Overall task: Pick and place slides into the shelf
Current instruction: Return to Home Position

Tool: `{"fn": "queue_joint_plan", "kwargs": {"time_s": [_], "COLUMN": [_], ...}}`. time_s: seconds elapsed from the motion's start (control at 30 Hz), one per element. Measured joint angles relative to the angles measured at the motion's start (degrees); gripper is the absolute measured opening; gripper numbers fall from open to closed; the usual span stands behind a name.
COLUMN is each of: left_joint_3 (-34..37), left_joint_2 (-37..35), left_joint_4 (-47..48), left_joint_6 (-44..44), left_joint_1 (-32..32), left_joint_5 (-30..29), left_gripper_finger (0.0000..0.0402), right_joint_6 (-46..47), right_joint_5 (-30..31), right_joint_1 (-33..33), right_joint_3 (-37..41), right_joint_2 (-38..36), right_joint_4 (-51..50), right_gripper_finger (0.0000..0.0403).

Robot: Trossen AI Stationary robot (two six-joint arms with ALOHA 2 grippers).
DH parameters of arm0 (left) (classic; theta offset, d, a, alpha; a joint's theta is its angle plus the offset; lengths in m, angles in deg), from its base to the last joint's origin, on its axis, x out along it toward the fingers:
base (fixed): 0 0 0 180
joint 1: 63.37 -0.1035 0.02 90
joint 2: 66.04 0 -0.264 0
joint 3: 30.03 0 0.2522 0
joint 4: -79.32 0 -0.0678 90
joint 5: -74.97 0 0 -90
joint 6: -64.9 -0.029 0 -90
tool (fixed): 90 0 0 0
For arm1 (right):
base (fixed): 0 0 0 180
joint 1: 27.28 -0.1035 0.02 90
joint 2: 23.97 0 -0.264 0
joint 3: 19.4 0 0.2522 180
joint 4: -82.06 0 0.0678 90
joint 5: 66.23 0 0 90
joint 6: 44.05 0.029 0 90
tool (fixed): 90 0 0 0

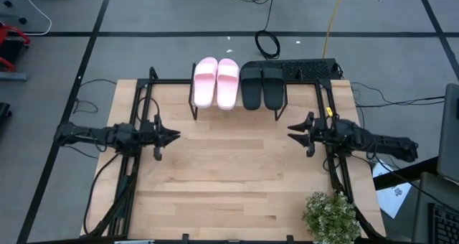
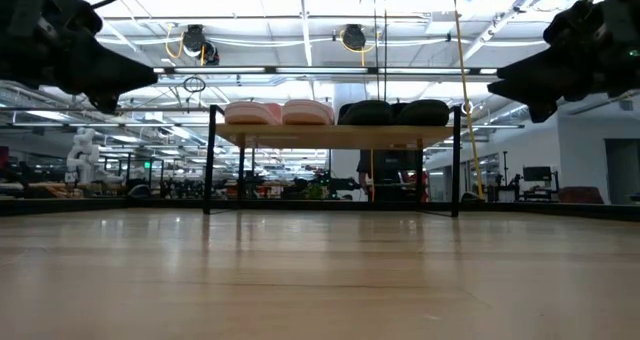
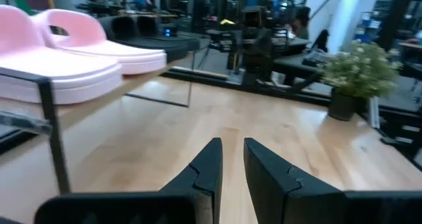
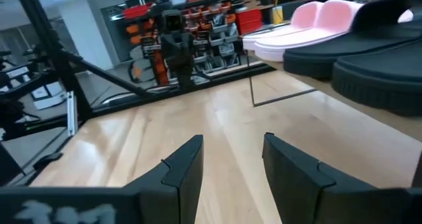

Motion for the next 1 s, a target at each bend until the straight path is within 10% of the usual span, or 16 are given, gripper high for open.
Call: {"fn": "queue_joint_plan", "kwargs": {"time_s": [1.0], "left_joint_3": [1.86], "left_joint_2": [7.80], "left_joint_4": [-13.57], "left_joint_6": [-2.41], "left_joint_1": [-4.35], "left_joint_5": [1.81], "left_gripper_finger": [0.0063], "right_joint_6": [2.96], "right_joint_5": [-2.44], "right_joint_1": [5.72], "right_joint_3": [3.67], "right_joint_2": [8.48], "right_joint_4": [11.98], "right_gripper_finger": [0.0148]}}
